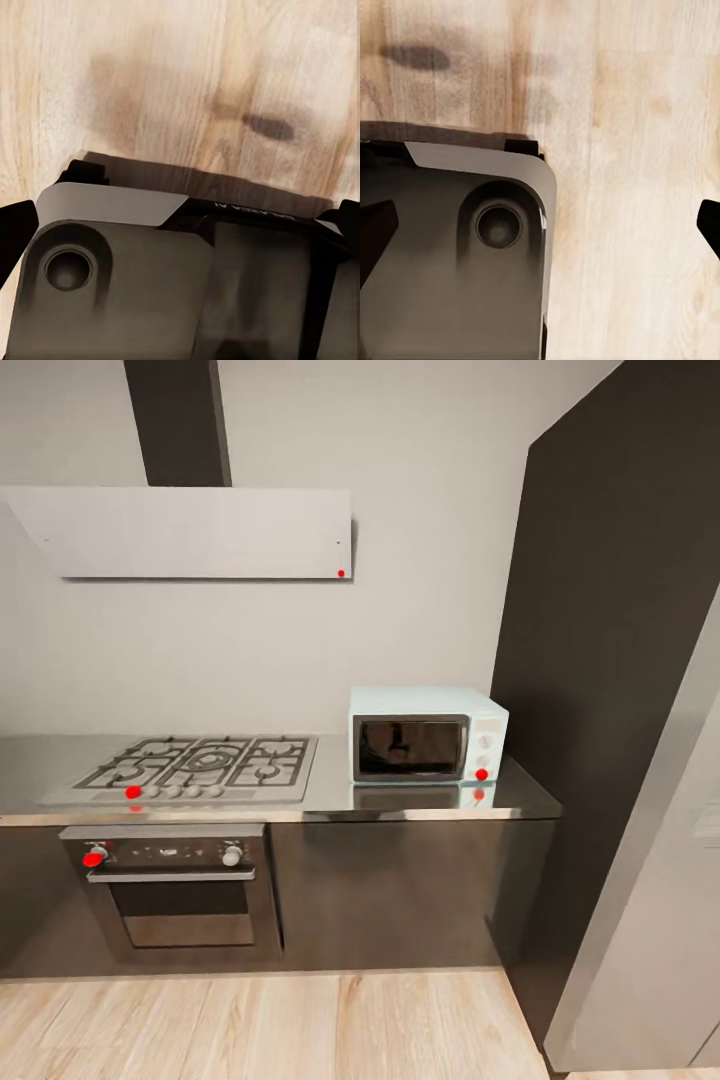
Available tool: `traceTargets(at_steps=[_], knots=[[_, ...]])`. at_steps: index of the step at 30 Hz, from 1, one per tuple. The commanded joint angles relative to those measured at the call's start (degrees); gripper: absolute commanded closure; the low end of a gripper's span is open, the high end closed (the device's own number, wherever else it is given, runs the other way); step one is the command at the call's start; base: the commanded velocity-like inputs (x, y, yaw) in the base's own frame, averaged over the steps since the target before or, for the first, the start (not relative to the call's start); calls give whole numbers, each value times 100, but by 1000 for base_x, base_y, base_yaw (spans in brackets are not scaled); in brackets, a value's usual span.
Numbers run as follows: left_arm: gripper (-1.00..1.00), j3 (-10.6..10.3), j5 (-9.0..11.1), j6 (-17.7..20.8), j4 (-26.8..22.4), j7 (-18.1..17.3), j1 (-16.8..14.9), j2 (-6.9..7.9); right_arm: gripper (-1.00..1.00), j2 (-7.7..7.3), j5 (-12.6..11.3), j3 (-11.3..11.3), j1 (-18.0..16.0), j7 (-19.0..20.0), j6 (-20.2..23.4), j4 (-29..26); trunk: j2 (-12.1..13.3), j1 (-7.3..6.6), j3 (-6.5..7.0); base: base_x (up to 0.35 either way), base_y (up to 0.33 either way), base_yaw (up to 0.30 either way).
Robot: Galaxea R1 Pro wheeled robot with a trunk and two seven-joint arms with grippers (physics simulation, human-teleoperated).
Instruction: In the kitchen, take the popcorn bag from the countertop, put it into the microwave, and heat it until the popcorn is cooked so the cooked popcorn ends up inside the bag.
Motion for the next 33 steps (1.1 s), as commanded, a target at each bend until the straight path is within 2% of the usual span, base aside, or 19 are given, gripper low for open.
traceTargets(at_steps=[1,5,21,25,33], knots=[[-100,-47,64,-6,6,-17,-5,2,-100,-4,34,-2,-8,9,-32,18,-4,0,-7,0,0,0],[-100,-47,68,-7,-1,-17,-5,15,-100,-6,32,0,-8,10,-30,18,-4,0,-7,0,-134,0],[-100,-47,70,-5,-2,-17,-5,30,-100,-4,23,-17,-8,10,-30,18,-4,0,-7,0,-277,1],[-100,-47,73,-5,-2,-17,-5,31,-100,-6,23,-17,-8,10,-28,18,-4,0,-7,0,-268,142],[-100,-44,76,-5,-3,-17,-5,31,-100,-13,35,-6,-8,10,-29,18,-4,0,-7,0,-52,45]])
